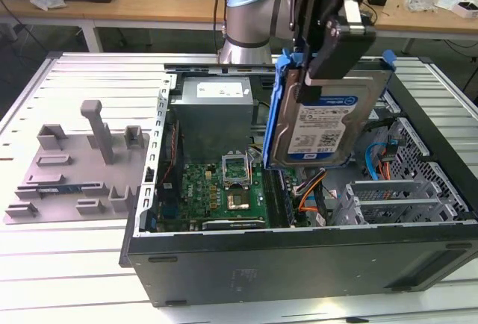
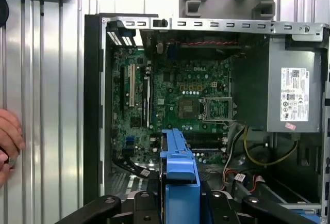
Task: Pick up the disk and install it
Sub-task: 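Pick up the disk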
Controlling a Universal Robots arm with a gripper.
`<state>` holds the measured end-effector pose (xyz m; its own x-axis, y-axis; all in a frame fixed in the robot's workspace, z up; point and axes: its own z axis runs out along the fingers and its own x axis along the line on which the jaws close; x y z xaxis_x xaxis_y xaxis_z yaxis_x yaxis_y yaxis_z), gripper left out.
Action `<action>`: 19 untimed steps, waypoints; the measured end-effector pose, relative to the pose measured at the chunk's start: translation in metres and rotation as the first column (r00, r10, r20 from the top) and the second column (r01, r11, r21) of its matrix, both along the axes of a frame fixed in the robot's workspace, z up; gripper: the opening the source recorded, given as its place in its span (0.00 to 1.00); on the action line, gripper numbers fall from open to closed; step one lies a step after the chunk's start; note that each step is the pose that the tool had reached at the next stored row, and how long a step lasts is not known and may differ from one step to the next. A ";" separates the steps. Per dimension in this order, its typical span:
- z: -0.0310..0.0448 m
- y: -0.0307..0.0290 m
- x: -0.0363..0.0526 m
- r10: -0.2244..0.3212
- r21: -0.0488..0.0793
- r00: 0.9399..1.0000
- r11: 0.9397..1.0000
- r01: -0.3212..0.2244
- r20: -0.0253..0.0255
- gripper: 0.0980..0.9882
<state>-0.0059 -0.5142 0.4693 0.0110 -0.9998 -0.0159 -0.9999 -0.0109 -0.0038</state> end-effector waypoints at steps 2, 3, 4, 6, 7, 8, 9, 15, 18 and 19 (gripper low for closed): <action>0.0000 -0.0010 0.0041 -0.002 0.000 1.000 1.000 0.002 0.000 0.30; -0.0001 -0.0013 0.0056 -0.003 0.000 1.000 1.000 0.003 0.000 0.30; -0.0002 -0.0017 0.0074 -0.005 0.000 1.000 1.000 0.005 0.000 0.30; -0.0002 -0.0033 0.0144 -0.010 0.000 1.000 1.000 0.010 0.000 0.30; -0.0002 -0.0037 0.0172 -0.012 0.000 1.000 1.000 0.012 0.000 0.30; -0.0003 -0.0041 0.0205 -0.013 0.000 1.000 1.000 0.013 0.000 0.30; -0.0003 -0.0044 0.0226 -0.013 0.000 1.000 1.000 0.013 0.000 0.30; -0.0004 -0.0057 0.0357 -0.015 0.000 1.000 1.000 0.015 0.000 0.30; -0.0004 -0.0057 0.0357 -0.015 0.000 1.000 1.000 0.015 0.000 0.30; -0.0004 -0.0057 0.0357 -0.015 0.000 1.000 1.000 0.015 0.000 0.30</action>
